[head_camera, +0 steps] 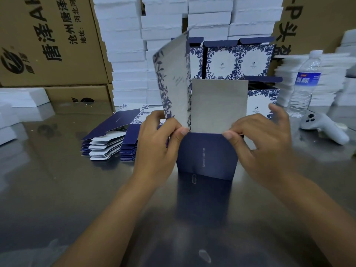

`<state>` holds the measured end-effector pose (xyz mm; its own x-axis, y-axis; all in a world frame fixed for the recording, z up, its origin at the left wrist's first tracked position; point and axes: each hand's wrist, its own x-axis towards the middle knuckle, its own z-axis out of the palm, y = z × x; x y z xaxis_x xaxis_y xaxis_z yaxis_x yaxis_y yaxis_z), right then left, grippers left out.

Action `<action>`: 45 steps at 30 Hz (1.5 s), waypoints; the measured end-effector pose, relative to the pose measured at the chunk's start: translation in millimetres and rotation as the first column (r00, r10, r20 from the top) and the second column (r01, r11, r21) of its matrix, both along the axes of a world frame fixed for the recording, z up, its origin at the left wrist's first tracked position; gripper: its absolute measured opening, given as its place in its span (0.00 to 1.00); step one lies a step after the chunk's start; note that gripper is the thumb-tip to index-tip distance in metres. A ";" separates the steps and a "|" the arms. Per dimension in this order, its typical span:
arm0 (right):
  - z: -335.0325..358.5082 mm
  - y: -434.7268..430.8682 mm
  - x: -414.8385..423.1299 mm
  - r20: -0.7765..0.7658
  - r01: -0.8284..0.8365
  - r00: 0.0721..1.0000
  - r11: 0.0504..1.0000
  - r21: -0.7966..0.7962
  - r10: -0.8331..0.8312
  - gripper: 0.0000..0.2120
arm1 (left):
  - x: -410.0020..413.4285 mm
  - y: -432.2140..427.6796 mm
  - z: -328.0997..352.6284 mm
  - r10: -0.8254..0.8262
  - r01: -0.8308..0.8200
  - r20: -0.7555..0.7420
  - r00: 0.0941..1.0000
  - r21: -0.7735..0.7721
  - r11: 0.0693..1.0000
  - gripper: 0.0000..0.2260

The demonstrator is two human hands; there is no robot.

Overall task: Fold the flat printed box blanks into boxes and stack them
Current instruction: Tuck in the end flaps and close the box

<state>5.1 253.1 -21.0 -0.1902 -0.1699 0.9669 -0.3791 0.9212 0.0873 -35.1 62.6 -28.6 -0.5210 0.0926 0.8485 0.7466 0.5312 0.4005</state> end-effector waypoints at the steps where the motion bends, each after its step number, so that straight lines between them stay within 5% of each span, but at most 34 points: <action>1: -0.3 -0.1 -0.7 0.000 0.005 1.000 1.000 -0.006 -0.005 0.15 | 0.2 -1.0 0.8 0.007 -0.007 -0.011 1.000 -0.005 1.000 0.14; 9: 0.2 2.7 0.4 -0.007 -0.044 0.999 0.998 -0.036 0.044 0.17 | 3.5 -9.9 8.6 0.059 -0.083 -0.197 0.979 -0.117 0.990 0.16; 17: 1.1 1.7 2.4 -0.054 -0.022 0.998 0.998 -0.056 0.019 0.17 | -1.4 -8.6 7.0 0.008 -0.011 -0.102 0.995 -0.027 1.000 0.15; 22: 4.7 1.5 5.6 -0.060 -0.143 0.988 0.989 -0.049 0.140 0.16 | -0.4 -8.9 5.7 -0.047 0.042 0.050 0.998 0.108 0.993 0.14; 26: 11.7 0.0 10.7 -0.097 -0.221 0.975 0.935 -0.277 0.201 0.10 | 2.3 -7.4 10.3 -0.182 0.100 0.229 0.956 0.328 0.939 0.14; 29: 15.5 2.2 11.4 -0.013 -0.231 0.962 0.793 -0.564 0.271 0.07 | 2.6 -8.1 15.8 -0.353 0.152 0.317 0.880 0.515 0.844 0.11; 31: 16.7 5.1 9.3 0.132 -0.265 0.869 0.675 -0.688 0.476 0.13 | 2.7 -8.5 17.2 -0.438 0.155 0.348 0.829 0.608 0.778 0.05; 35: 5.5 3.1 0.5 0.384 -0.235 0.497 0.547 -0.804 0.778 0.28 | 3.2 -10.3 18.9 -0.527 0.138 0.396 0.752 0.687 0.713 0.08; 40: 8.6 -2.6 6.7 0.310 -0.257 0.373 0.418 -0.871 0.875 0.39 | 4.0 -11.6 22.1 -0.575 0.120 0.428 0.697 0.721 0.682 0.12; 45: 22.8 -4.2 14.0 0.466 -0.159 0.262 0.514 -0.843 0.845 0.19 | 6.1 -10.1 23.2 -0.593 0.130 0.433 0.679 0.724 0.677 0.14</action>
